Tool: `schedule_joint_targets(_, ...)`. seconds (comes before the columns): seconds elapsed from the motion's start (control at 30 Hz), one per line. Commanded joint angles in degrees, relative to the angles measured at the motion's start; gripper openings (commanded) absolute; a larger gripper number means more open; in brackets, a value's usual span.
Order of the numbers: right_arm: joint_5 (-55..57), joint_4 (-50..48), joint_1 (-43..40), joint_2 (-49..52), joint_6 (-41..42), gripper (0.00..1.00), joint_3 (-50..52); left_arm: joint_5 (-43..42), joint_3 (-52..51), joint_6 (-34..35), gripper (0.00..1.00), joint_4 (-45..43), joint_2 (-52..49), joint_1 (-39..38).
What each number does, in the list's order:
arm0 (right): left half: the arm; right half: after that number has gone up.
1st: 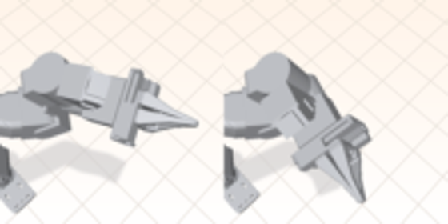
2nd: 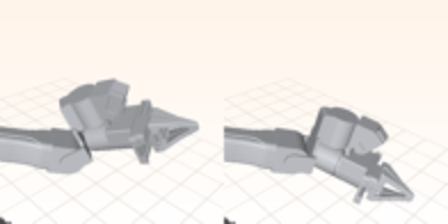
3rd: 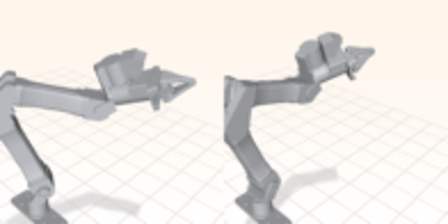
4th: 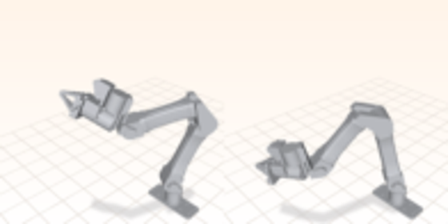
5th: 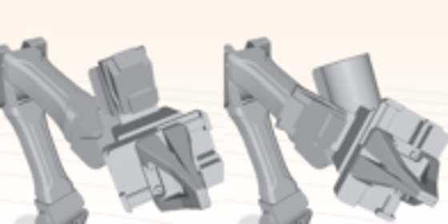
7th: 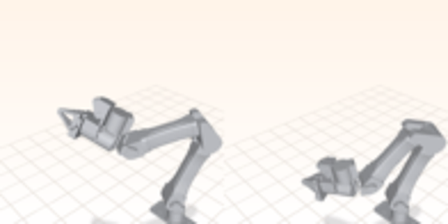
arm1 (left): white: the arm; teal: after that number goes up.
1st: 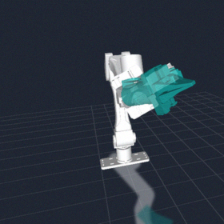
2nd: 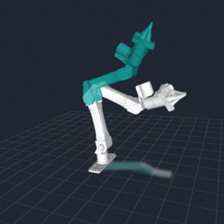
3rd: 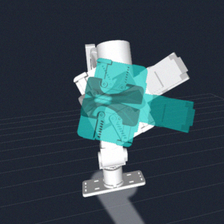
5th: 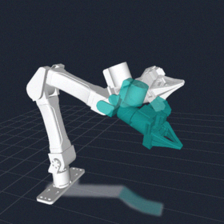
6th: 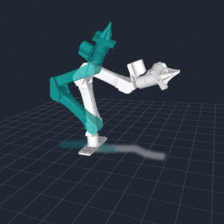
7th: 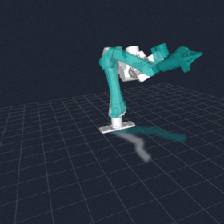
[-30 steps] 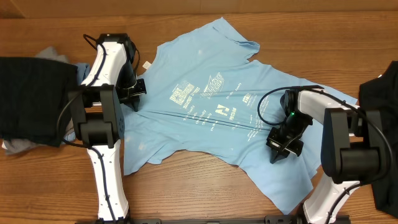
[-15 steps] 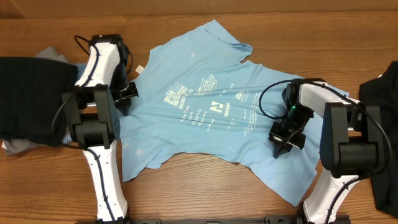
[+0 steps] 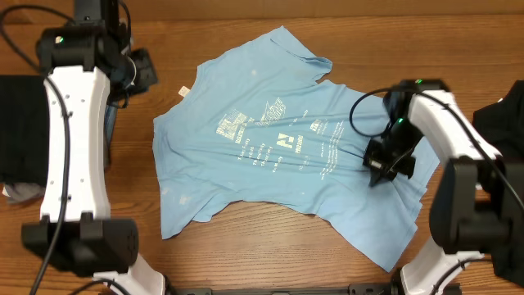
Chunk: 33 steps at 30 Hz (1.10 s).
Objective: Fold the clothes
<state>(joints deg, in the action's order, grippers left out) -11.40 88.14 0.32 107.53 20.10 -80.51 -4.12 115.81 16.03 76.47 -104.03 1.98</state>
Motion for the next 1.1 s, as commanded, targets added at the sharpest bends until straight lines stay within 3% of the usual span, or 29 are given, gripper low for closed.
schedule_joint_targets(0.0, 0.2, -0.1, -2.3, -3.2, -0.6, 0.04, -6.1, -9.2, 0.2, -6.9, 0.04, -4.2, 0.0, -3.5)
schedule_joint_targets(0.3, 11.5, -8.9, -7.2, -3.1, -0.6, 0.04, -7.9, -14.1, 0.2, -12.5, 0.04, -12.0, -9.5, -14.1)
schedule_joint_targets(0.33, 12.9, -9.8, -7.7, -3.1, -0.6, 0.09, -7.9, -13.9, 0.2, -12.7, 0.04, -12.7, -10.6, -15.2)
schedule_joint_targets(0.4, 14.9, -11.4, -8.5, -3.1, -0.6, 0.66, -7.9, -13.7, 0.2, -12.7, 0.04, -14.6, -13.1, -17.0)
schedule_joint_targets(0.43, 15.6, -11.9, -8.8, -3.1, -0.6, 0.82, -7.9, -13.7, 0.2, -12.7, 0.04, -15.5, -14.3, -17.8)
schedule_joint_targets(0.5, 15.8, -12.5, -9.3, -3.1, -0.6, 0.9, -7.9, -13.7, 0.2, -12.7, 0.04, -17.6, -16.6, -19.3)
schedule_joint_targets(0.53, 15.8, -12.6, -9.4, -3.1, -0.6, 1.0, -7.9, -13.7, 0.2, -12.7, 0.04, -18.9, -17.9, -20.0)
schedule_joint_targets(0.9, 15.8, -16.2, -9.4, -3.1, -0.6, 1.0, -7.9, -12.8, 0.2, -10.4, 0.04, -35.9, -24.1, -21.9)
schedule_joint_targets(1.07, 15.8, -17.8, -9.4, -3.1, -0.6, 1.0, -7.9, -7.6, 0.2, -10.5, 0.04, -44.1, -27.5, -21.9)
